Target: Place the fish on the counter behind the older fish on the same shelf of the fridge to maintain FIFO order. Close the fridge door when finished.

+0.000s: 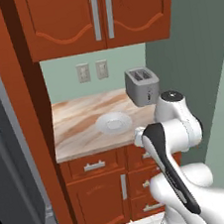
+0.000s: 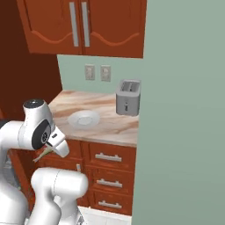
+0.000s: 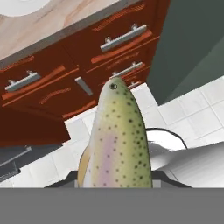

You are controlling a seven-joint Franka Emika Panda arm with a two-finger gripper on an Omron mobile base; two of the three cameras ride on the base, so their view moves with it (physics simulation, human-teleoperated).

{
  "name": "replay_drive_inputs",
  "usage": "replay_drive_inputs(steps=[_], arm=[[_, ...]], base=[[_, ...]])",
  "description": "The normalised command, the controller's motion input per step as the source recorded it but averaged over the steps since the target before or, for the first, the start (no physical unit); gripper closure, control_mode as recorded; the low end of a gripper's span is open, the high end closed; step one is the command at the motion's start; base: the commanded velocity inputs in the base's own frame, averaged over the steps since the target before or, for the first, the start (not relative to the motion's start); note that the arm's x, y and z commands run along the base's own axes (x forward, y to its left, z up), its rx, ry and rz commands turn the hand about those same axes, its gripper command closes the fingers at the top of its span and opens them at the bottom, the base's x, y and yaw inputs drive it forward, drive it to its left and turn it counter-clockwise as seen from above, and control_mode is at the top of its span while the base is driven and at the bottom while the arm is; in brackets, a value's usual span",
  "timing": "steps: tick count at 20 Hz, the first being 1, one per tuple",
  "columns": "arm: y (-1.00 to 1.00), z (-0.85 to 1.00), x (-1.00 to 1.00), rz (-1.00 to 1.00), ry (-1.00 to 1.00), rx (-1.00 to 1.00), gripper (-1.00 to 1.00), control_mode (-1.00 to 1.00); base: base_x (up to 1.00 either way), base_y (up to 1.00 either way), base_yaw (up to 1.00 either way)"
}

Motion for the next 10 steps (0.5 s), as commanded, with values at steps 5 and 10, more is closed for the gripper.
replay_drive_inputs(steps=[5, 10], arm=[[0.00, 0.00, 0.00, 0.00, 0.00, 0.00, 1.00, 1.00], [0.00, 0.00, 0.00, 0.00, 0.00, 0.00, 1.00, 1.00]], base=[[-1.00, 0.09, 0.00], [-0.85, 0.76, 0.07]])
